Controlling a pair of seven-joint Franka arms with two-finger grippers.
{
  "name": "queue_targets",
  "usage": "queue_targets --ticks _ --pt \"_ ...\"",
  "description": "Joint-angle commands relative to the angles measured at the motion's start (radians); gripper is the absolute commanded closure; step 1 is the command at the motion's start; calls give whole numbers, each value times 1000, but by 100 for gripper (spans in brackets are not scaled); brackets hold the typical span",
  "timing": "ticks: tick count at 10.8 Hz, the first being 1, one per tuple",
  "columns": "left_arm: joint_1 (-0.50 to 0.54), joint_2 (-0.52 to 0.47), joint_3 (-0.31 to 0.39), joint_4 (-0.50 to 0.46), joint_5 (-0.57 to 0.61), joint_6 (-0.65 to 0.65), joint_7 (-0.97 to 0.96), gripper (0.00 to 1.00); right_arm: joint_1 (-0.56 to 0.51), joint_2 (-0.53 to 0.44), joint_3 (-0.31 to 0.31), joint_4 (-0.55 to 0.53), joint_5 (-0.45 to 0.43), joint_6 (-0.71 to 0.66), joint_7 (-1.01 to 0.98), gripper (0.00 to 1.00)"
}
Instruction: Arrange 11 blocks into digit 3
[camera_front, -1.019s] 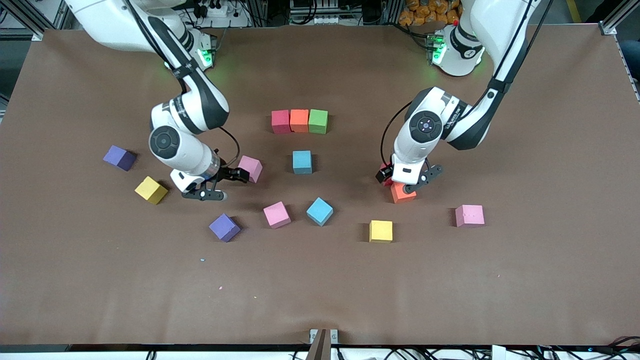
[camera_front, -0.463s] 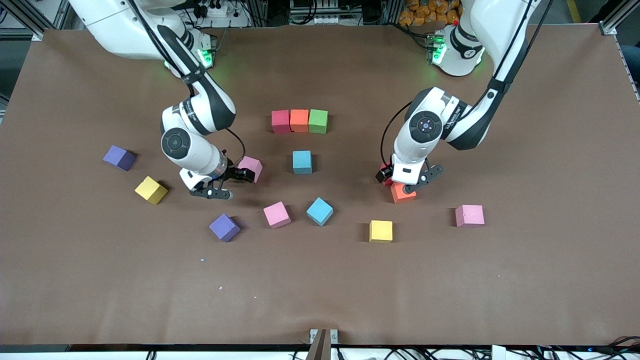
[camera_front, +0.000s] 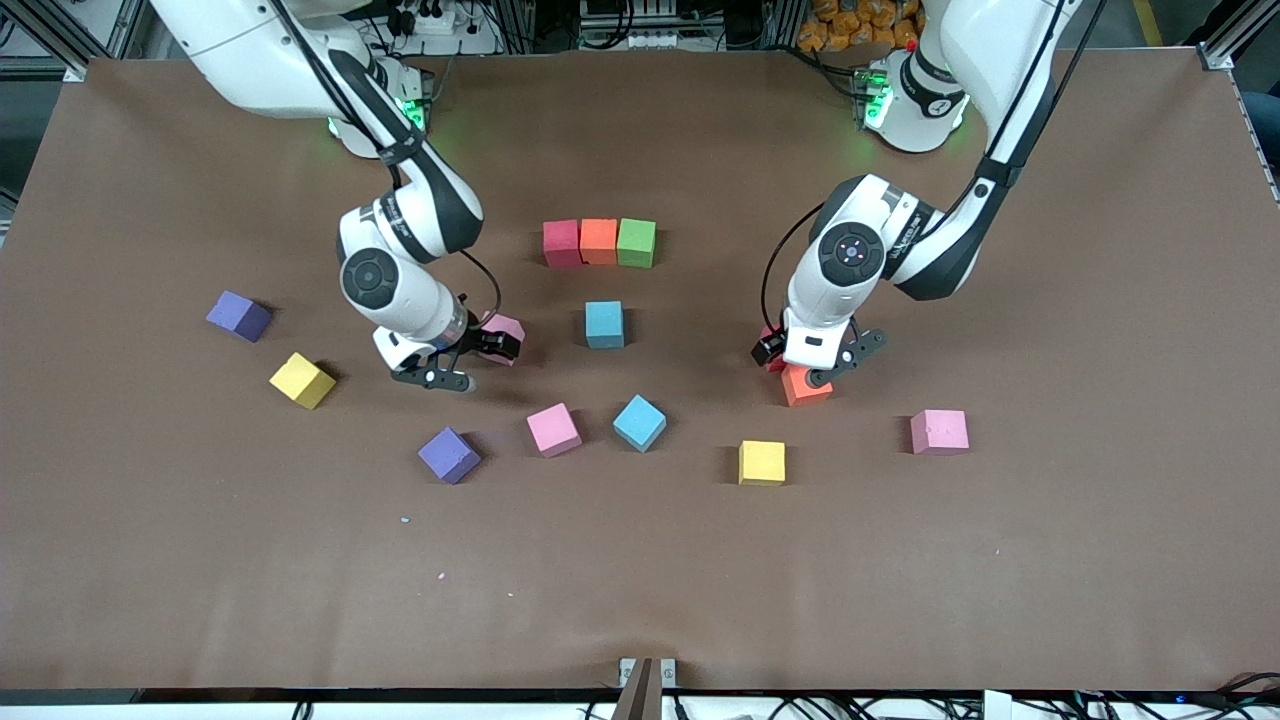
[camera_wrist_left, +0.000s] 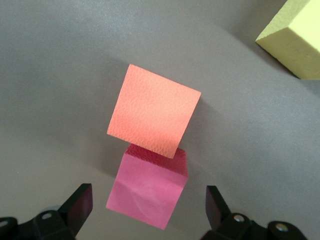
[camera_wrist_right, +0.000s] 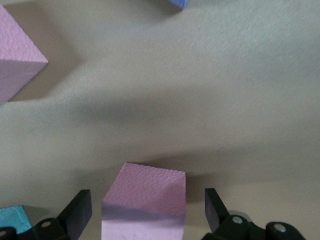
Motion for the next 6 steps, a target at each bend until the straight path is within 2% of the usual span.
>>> queue_targets --ticks 1,2,3,6 --pt "2 4 -3 9 34 1 -6 0 14 -2 -3 -11 12 16 25 0" --pt "2 4 -3 9 34 1 -6 0 14 -2 -3 -13 12 16 25 0" --pt "2 4 -3 9 34 1 -6 0 14 -2 -3 -14 12 16 25 6" --pt "4 10 -3 9 34 1 -6 0 14 -3 -3 -11 11 12 23 47"
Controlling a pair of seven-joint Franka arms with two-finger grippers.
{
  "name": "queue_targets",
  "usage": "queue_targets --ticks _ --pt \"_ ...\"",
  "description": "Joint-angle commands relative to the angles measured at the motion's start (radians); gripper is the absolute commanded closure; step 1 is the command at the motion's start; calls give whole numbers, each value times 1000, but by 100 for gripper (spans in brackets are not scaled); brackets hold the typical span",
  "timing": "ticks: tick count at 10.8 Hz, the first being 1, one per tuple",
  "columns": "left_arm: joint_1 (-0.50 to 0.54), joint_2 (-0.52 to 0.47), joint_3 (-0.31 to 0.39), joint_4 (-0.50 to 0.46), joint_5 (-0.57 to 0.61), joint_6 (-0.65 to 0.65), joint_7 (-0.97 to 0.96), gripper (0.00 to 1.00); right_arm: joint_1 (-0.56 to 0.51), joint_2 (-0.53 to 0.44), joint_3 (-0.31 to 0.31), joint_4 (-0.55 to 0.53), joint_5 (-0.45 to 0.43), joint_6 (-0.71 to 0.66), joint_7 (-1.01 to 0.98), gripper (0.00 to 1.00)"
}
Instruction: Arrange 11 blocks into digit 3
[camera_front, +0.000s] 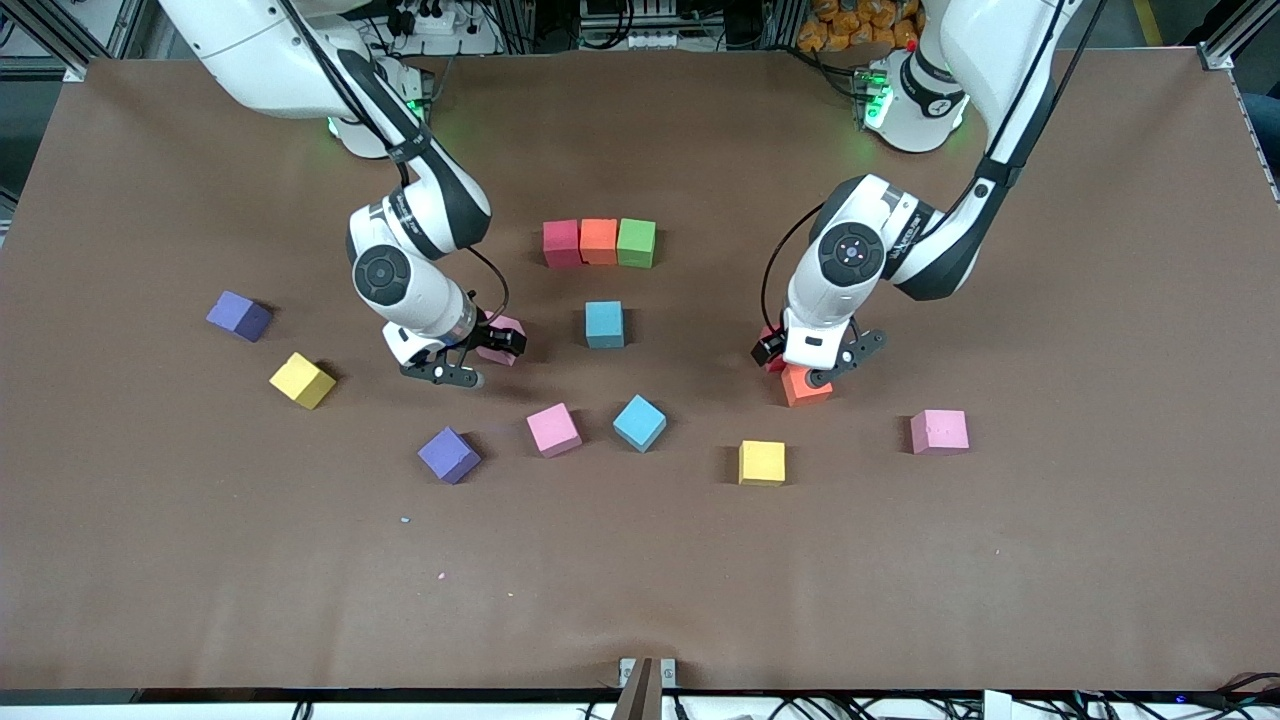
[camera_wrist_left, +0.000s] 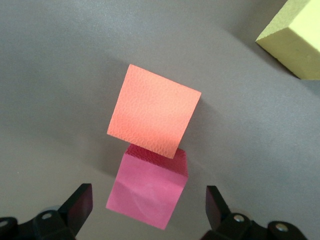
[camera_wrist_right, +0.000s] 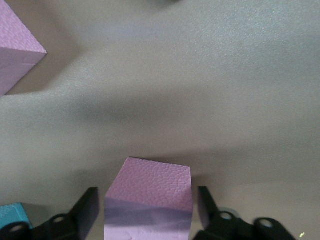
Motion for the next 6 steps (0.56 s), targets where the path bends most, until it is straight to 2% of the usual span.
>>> queue_targets --ticks 1,2,4,6 --pt "3 10 -3 9 34 1 -6 0 9 -7 -2 -7 11 6 12 59" --pt "2 12 -3 9 34 1 -6 0 9 -7 -2 -7 11 3 12 69" --pt "2 32 -3 9 34 1 -6 0 9 -11 -1 -4 11 -6 13 77" --pt "2 53 -3 19 34 8 -6 0 11 -25 7 2 12 -30 15 77"
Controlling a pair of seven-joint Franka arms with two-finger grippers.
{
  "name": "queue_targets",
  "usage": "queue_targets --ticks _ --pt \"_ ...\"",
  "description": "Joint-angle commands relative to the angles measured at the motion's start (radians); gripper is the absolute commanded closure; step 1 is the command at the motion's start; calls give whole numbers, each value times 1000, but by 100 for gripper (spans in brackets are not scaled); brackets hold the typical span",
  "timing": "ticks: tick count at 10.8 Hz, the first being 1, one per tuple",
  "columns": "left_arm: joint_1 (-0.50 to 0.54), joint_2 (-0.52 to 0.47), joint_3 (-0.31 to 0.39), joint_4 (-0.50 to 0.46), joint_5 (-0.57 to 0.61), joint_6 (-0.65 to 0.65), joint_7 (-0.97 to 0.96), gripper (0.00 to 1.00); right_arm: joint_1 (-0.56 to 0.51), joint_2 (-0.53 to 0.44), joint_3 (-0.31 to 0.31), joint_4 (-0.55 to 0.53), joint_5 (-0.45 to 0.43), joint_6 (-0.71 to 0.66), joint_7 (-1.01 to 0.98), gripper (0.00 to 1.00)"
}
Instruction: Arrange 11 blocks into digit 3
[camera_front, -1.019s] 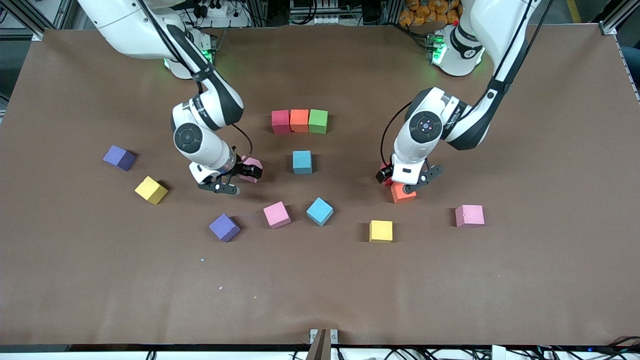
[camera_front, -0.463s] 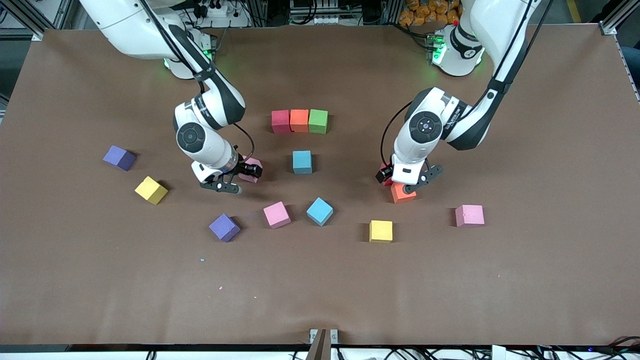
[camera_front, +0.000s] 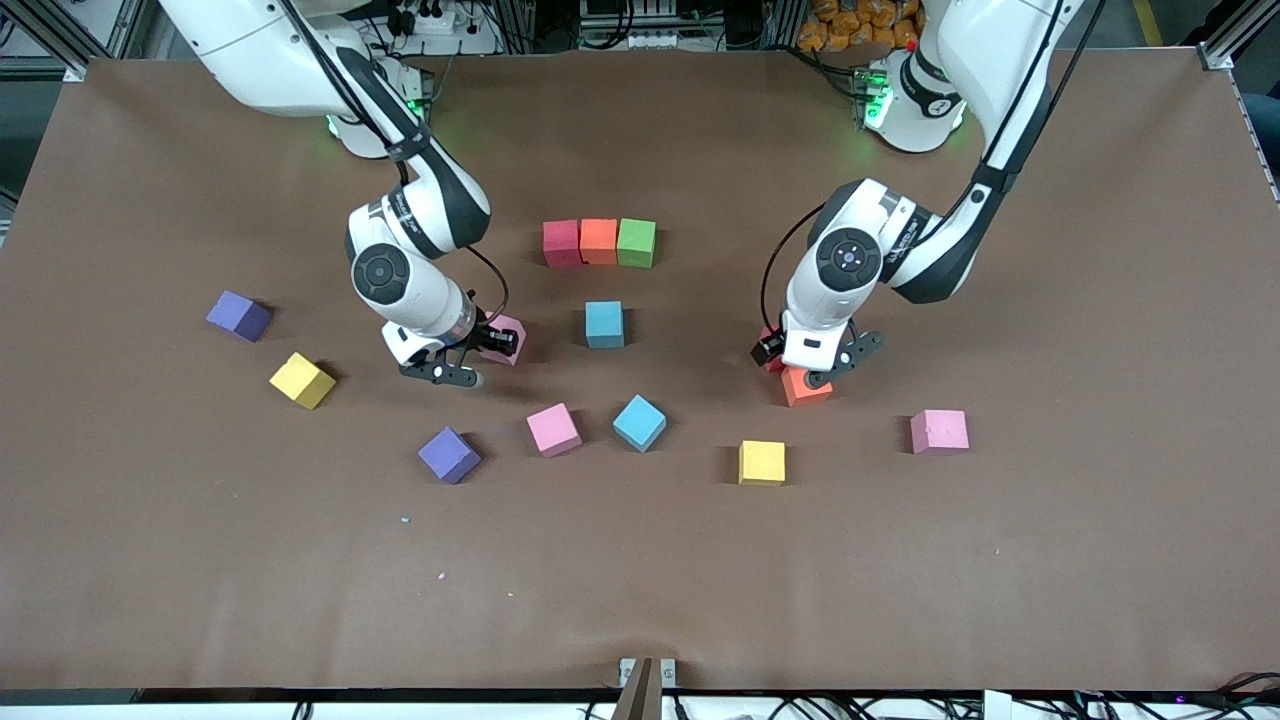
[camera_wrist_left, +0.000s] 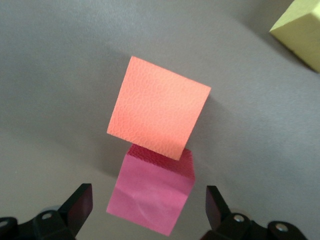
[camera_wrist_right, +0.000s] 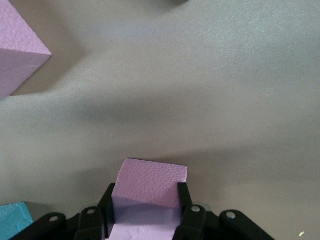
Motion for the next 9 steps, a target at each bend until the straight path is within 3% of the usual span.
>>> queue_targets --ticks 1,6,9 --pt "0 37 -3 25 34 8 -6 0 11 -38 14 3 14 -55 18 77" --pt "-15 95 -3 56 69 25 -6 0 20 -52 106 27 14 -85 91 73" --pt "-15 104 -3 58 71 40 -6 0 44 -54 129 24 8 -80 91 72"
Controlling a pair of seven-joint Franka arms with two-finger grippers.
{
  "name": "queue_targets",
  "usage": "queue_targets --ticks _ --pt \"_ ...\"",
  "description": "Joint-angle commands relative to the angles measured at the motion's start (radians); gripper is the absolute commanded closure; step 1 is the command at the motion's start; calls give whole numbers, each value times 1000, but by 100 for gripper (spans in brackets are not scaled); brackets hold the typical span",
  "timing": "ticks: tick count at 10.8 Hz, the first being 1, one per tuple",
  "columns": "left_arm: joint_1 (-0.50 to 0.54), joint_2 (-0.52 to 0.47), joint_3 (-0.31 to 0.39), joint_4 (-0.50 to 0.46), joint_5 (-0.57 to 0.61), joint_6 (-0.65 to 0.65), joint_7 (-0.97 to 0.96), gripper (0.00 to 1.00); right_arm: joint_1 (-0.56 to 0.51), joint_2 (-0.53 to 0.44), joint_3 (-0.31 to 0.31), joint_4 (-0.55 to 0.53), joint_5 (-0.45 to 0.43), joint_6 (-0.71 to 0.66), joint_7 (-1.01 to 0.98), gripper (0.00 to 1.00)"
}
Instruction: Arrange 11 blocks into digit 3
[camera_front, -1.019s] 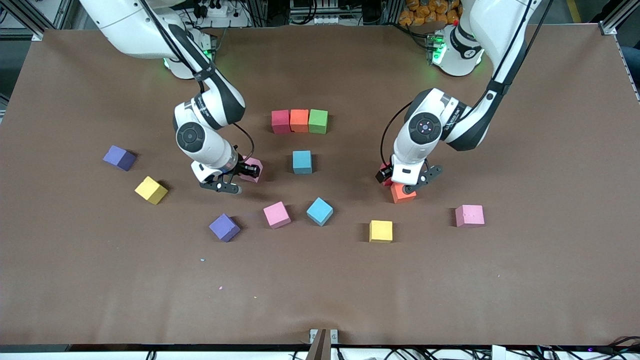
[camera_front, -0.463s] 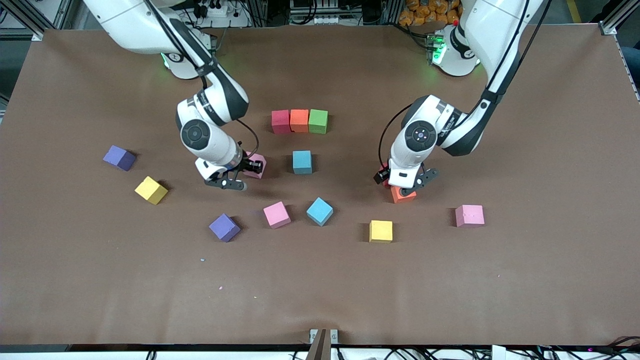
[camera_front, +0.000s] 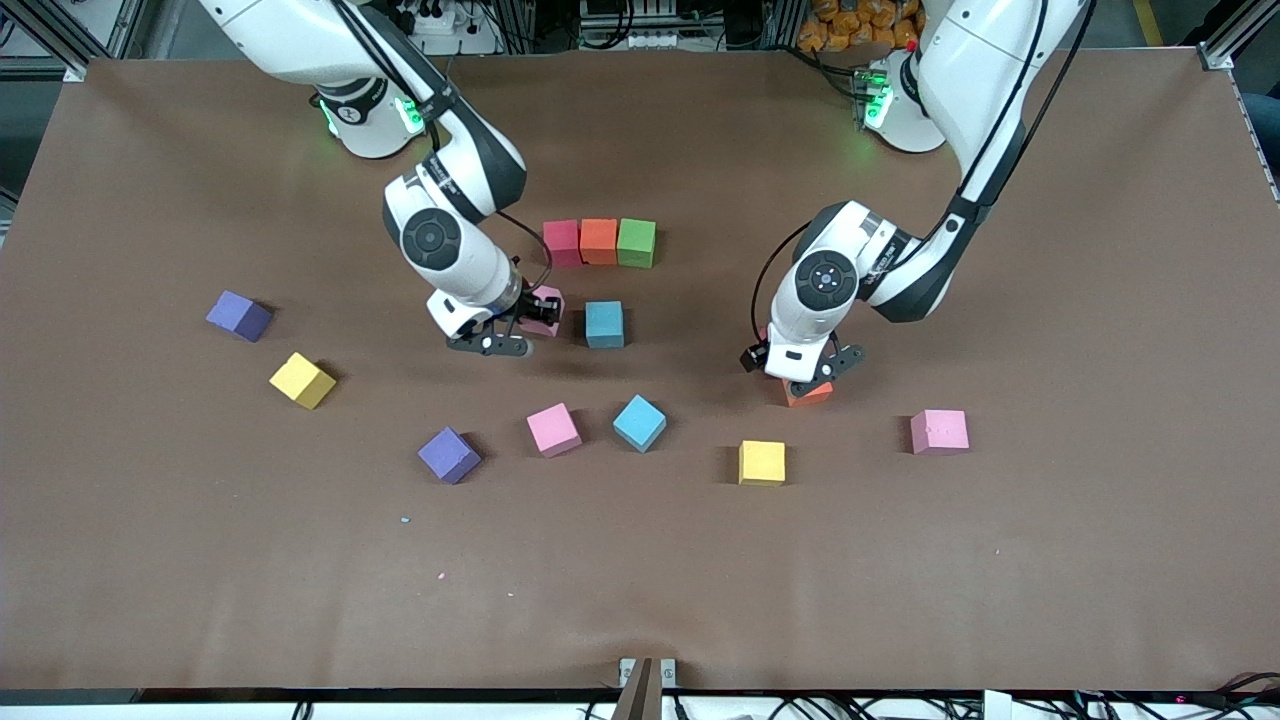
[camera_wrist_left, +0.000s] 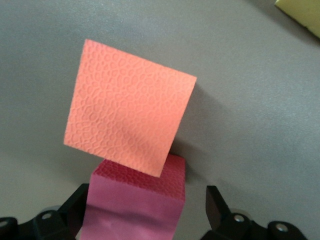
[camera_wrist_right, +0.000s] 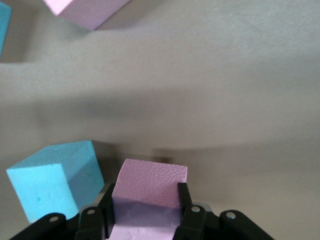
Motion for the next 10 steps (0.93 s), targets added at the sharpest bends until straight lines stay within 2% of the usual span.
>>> queue_targets --ticks 1,4,7,10 --pt "0 14 -2 15 26 6 -6 0 21 -15 10 -8 4 -3 14 72" --pt "0 41 -2 15 26 15 5 0 44 -15 19 -15 -1 9 14 71" --pt "0 53 -2 16 26 16 6 0 54 -12 21 -78 -55 96 14 71" --pt "0 65 -2 16 40 21 6 0 54 -12 21 -95 -78 103 14 71"
